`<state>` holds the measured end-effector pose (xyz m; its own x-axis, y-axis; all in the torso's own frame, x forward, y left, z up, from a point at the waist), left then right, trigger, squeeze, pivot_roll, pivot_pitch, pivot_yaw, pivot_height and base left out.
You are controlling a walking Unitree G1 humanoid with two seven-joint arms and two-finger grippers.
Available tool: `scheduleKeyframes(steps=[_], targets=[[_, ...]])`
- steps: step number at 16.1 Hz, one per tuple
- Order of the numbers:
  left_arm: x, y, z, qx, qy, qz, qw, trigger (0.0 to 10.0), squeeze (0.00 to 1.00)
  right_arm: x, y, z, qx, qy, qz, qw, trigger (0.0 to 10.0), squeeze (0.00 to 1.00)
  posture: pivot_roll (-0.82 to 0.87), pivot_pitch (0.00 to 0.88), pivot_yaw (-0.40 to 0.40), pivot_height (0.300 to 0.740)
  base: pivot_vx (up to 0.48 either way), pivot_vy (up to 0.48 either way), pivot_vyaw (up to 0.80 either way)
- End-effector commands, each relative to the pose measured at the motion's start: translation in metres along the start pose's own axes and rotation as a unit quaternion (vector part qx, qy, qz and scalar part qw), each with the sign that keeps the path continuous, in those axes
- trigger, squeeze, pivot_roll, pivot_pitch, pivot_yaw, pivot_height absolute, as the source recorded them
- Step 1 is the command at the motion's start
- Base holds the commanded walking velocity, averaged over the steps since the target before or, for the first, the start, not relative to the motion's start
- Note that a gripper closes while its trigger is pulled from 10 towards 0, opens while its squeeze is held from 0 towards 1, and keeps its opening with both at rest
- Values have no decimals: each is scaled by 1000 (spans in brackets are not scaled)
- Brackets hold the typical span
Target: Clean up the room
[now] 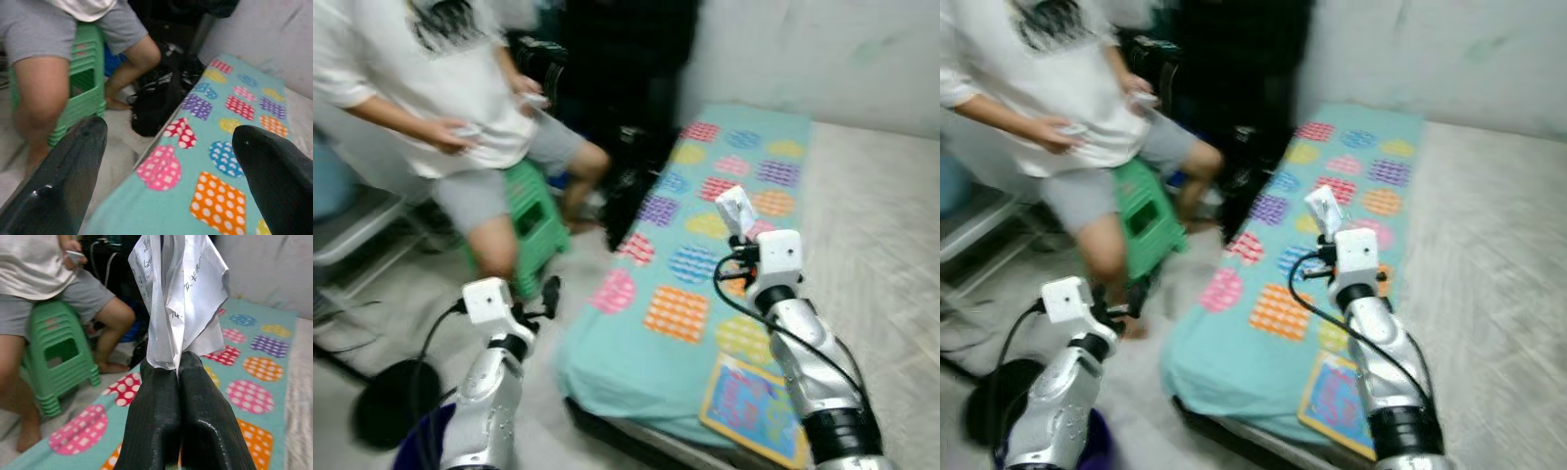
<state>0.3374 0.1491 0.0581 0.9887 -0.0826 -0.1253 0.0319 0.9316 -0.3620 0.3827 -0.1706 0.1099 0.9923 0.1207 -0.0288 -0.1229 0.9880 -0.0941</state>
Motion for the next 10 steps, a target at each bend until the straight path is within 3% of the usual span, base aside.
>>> scheduleKeyframes(steps=[1,8,10], targets=[[1,3,3,7,-2,5,1000,10000,0,2,5,6,1,-11,6,1000,10000,0,-121,0,55,740,0,0,800],[2,5,4,14,-3,12,1000,10000,0,2,6,6,3,-11,6,1000,10000,0,-119,0,55,740,0,0,800],[0,13,8,50,-9,25,998,10000,0,1,4,6,16,-12,-2,1000,10000,0,-118,0,56,740,0,0,0]])
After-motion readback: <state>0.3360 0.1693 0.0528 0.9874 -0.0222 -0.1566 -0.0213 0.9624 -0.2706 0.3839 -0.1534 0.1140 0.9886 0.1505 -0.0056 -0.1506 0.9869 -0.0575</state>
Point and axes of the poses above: a point about 5 cm out from each wrist's last joint towards the gripper, its own x axis pointing out of the wrist towards the gripper, its own z axis along the axis of the wrist's last joint, y = z × x, the point moved 6 cm from there along x, pointing out of the wrist towards the gripper
